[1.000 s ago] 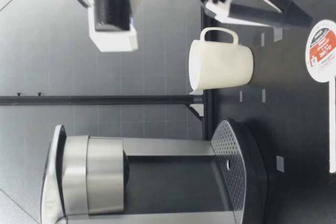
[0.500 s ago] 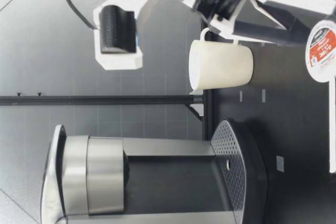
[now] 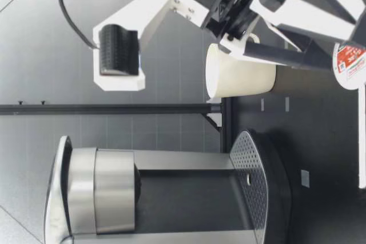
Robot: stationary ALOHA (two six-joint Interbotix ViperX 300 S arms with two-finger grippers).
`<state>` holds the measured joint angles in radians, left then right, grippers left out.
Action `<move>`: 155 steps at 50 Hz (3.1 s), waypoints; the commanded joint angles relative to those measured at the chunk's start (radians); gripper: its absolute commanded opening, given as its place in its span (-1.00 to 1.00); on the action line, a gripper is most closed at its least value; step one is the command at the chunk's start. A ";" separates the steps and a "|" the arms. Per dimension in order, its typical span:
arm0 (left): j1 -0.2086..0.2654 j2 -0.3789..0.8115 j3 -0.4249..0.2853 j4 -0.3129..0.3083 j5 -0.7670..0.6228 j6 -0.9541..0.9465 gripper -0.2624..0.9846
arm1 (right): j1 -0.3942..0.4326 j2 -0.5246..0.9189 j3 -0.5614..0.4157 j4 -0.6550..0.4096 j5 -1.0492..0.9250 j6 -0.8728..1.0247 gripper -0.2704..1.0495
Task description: Place the coffee capsule inside the capsule container, then place the cup onto the center of the cup tray.
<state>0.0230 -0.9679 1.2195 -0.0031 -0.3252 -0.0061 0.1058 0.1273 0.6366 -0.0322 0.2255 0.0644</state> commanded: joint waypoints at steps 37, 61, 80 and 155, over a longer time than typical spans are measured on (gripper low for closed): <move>0.000 0.002 -0.014 0.002 -0.011 -0.003 -0.27 | -0.006 0.009 -0.029 -0.002 0.014 0.003 0.75; 0.002 0.009 -0.023 -0.005 -0.009 -0.006 -0.27 | -0.006 -0.025 -0.035 0.006 0.006 0.012 0.24; 0.049 0.207 -0.272 -0.091 0.334 -0.009 -0.28 | -0.014 -0.218 0.109 0.041 -0.310 0.080 0.24; -0.255 1.081 -1.025 1.322 1.963 -0.380 -0.28 | -0.061 -0.255 0.299 0.060 -0.657 0.091 0.24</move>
<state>-0.2301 0.1243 0.1994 1.2947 1.6322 -0.3789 0.0506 -0.1181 0.9434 0.0261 -0.4295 0.1565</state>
